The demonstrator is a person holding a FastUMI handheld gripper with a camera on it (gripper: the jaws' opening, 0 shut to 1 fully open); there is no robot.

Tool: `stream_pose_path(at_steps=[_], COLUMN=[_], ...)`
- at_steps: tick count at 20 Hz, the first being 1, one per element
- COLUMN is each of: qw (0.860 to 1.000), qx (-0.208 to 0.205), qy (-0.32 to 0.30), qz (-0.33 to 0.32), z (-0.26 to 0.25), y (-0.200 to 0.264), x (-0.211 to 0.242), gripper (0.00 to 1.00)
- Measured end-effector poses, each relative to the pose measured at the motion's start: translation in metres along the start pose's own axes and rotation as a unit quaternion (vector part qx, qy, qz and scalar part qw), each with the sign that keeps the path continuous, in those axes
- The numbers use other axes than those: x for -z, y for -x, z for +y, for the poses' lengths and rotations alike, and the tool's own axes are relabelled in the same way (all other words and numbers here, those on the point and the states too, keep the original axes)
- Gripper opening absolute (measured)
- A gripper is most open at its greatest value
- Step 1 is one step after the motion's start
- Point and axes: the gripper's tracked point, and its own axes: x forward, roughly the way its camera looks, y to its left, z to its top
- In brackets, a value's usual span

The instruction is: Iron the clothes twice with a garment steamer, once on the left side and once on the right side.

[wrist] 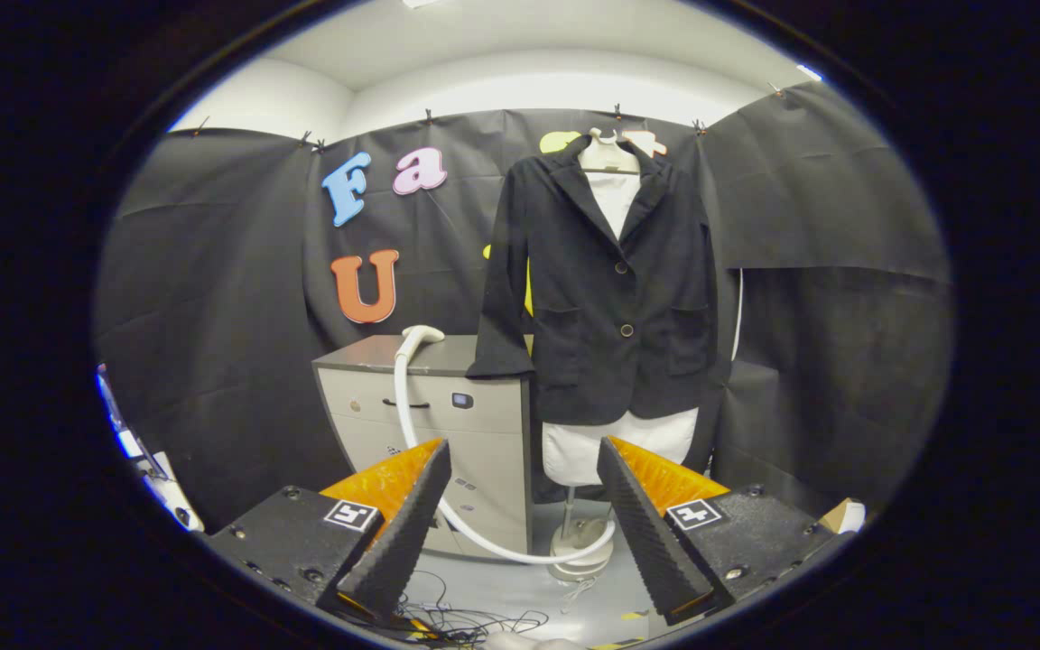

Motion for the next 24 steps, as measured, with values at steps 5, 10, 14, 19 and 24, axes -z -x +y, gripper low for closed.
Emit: stream_pose_path(at_steps=[5, 10, 14, 19, 24], qw=[1.0, 1.0, 1.0, 1.0, 0.998], qx=[0.001, 0.009, 0.001, -0.018, -0.054], qy=[0.004, 0.013, 0.01, 0.005, 0.003], qz=[0.003, 0.003, -0.001, 0.005, 0.039], z=[0.003, 0.002, 0.009, 0.031, 0.077], y=[-0.002, -0.016, -0.046, -0.115, -0.214], x=[0.002, -0.007, -0.032, -0.069, -0.1], gripper=[1.0, 1.0, 1.0, 1.0, 1.0])
